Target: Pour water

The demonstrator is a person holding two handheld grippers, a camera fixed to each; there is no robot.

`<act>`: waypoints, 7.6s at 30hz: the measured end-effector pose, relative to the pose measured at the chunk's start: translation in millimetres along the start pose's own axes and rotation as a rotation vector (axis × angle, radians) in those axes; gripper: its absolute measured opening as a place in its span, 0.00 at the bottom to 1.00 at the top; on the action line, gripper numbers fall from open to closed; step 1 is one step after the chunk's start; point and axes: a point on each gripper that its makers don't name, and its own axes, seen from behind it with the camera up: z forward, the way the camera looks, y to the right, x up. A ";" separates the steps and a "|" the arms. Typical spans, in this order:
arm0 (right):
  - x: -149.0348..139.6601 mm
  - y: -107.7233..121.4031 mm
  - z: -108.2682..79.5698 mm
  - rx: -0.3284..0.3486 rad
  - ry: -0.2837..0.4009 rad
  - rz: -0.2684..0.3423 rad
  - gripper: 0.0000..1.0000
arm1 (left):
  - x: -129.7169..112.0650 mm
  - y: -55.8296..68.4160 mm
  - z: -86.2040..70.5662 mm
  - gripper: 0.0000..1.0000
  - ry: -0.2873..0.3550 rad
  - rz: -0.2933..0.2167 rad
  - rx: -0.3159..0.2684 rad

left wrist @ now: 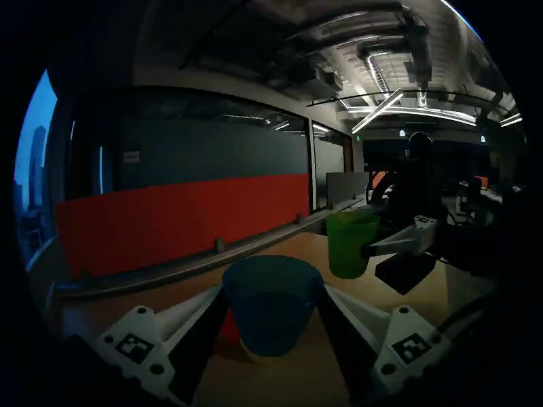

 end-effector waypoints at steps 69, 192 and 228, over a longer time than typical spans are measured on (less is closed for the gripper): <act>-41.7 -40.6 28.3 0.114 -0.055 0.016 0.99 | 50.7 -17.7 -5.1 0.86 0.046 0.286 0.088; -57.7 -67.7 70.0 0.233 -0.076 0.031 0.99 | 66.5 7.7 4.7 0.86 0.067 0.886 0.030; -59.1 -67.5 70.4 0.235 -0.071 0.023 0.99 | 68.0 9.7 11.3 0.85 0.087 0.991 0.036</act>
